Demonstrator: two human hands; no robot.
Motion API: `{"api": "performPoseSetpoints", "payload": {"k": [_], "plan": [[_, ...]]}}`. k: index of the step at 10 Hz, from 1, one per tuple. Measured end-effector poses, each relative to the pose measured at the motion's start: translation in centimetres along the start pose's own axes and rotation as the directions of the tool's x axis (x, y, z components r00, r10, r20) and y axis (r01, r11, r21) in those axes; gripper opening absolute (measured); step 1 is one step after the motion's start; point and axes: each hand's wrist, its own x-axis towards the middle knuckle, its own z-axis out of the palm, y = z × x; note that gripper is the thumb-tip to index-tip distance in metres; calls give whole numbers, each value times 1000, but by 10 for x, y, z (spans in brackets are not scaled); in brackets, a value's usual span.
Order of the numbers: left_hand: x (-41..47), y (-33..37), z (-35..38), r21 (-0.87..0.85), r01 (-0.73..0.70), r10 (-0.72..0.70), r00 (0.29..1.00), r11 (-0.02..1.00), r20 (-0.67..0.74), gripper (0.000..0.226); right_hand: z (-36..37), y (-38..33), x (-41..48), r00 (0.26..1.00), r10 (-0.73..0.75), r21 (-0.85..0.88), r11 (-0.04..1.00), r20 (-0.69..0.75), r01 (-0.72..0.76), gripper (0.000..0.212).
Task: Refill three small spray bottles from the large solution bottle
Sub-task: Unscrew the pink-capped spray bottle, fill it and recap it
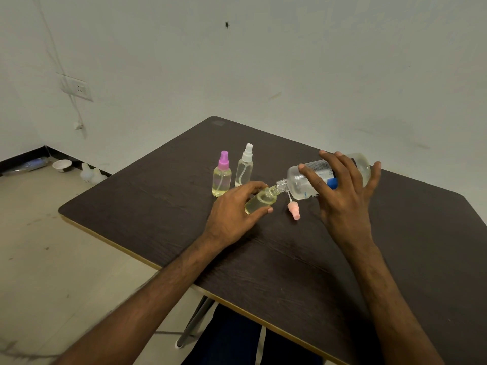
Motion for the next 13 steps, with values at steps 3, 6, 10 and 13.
{"api": "performPoseSetpoints", "payload": {"k": [3, 6, 10, 13], "plan": [[0, 0, -1, -3, 2, -2, 1000, 1000, 1, 48, -2, 1, 3, 1000, -26, -14, 1000, 17, 26, 82], [0, -1, 1, -1, 1, -1, 1000, 1000, 8, 49, -5, 4, 5, 997, -64, -20, 998, 42, 65, 81], [0, -1, 0, -5, 10, -10, 1000, 1000, 1, 48, -6, 9, 15, 988, -146, -13, 989, 58, 147, 84], [0, -2, 1, -5, 10, -10, 1000, 1000, 2, 49, -5, 12, 18, 983, -174, -16, 984, 63, 175, 83]]}}
